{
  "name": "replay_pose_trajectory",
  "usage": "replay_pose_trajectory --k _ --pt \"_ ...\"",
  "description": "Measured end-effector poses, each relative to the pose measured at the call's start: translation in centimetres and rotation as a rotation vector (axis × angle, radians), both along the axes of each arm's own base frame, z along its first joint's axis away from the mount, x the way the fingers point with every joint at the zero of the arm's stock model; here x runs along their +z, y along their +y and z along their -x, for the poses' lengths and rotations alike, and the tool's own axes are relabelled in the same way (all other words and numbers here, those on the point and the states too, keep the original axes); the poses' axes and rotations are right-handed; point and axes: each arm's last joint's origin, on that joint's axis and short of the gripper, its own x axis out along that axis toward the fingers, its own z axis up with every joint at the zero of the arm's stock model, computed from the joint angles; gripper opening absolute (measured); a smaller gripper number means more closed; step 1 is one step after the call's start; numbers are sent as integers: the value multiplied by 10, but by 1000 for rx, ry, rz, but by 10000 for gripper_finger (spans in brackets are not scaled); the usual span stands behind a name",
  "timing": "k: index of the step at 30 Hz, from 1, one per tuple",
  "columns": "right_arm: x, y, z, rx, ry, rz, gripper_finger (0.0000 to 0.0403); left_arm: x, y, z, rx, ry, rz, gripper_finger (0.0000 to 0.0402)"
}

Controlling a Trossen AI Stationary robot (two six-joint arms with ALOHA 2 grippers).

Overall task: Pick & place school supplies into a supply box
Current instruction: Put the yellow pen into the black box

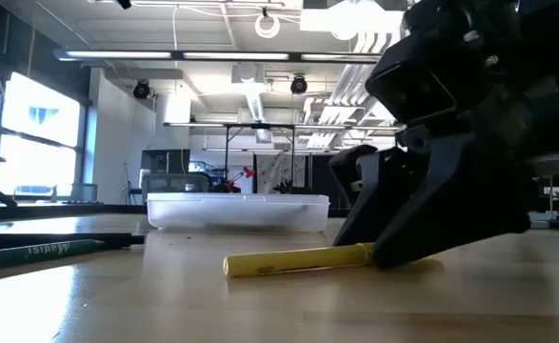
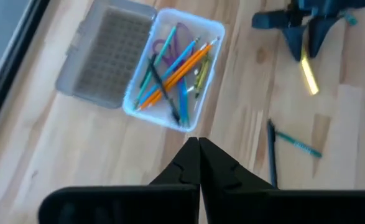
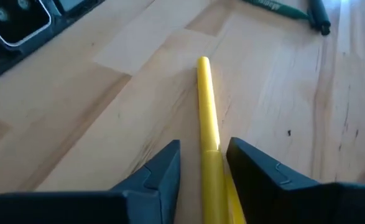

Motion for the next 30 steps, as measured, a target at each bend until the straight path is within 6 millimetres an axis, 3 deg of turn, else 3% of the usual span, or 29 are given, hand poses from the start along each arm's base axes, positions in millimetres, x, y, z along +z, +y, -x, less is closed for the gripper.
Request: replay_pose_trajectory --k 4,12,19,24,27,30 --pt "-4 5 2 10 -22 80 125 -17 -3 1 -19 -38 11 57" --pt "-5 1 0 -7 -11 45 116 -33 -5 -7 -31 -70 9 69" --pt "-3 -10 -6 -26 -67 40 22 -28 -7 -16 -67 -176 5 54" --pt "28 -23 -16 -116 -239 38 42 -28 -8 -15 -75 -173 12 45" --pt "69 -34 -21 -145 -389 91 41 -28 -8 -15 -77 -168 13 41" --pt "104 -58 -25 -274 -501 198 19 -28 -7 -15 -76 -167 11 40"
